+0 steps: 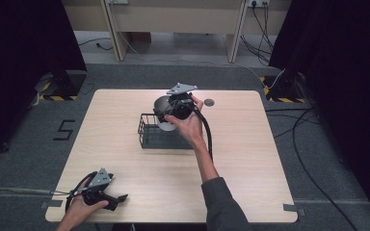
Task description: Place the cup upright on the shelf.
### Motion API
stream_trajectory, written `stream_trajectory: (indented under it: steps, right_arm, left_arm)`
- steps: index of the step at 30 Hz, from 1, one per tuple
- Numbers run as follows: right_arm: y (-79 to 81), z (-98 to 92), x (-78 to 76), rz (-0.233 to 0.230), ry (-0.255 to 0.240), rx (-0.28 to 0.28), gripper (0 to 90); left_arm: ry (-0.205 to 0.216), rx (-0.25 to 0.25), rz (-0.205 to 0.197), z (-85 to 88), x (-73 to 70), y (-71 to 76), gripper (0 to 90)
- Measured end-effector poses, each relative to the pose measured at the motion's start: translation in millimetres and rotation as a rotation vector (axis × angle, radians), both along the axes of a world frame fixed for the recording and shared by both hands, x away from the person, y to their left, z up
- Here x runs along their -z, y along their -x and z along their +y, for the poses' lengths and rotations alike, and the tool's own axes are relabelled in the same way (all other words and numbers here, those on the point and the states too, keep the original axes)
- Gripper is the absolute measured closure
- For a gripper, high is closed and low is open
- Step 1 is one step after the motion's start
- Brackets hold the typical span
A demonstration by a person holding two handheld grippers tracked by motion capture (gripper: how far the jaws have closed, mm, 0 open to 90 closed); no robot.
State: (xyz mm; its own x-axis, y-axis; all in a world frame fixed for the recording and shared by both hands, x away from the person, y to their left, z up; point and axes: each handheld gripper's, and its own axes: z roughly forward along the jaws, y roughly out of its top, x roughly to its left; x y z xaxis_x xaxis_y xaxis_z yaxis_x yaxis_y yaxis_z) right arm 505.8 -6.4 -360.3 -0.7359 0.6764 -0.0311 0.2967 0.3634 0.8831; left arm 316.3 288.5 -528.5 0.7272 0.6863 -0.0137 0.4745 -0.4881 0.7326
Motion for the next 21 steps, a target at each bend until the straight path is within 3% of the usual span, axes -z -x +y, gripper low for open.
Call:
stream_trajectory:
  steps: [21]
  right_arm:
    - [-11.6,2.3,25.0,0.073,0.009,0.004,6.2]
  left_arm:
    - [-0.002,0.003,0.000,0.1,-0.1,0.0,0.0]
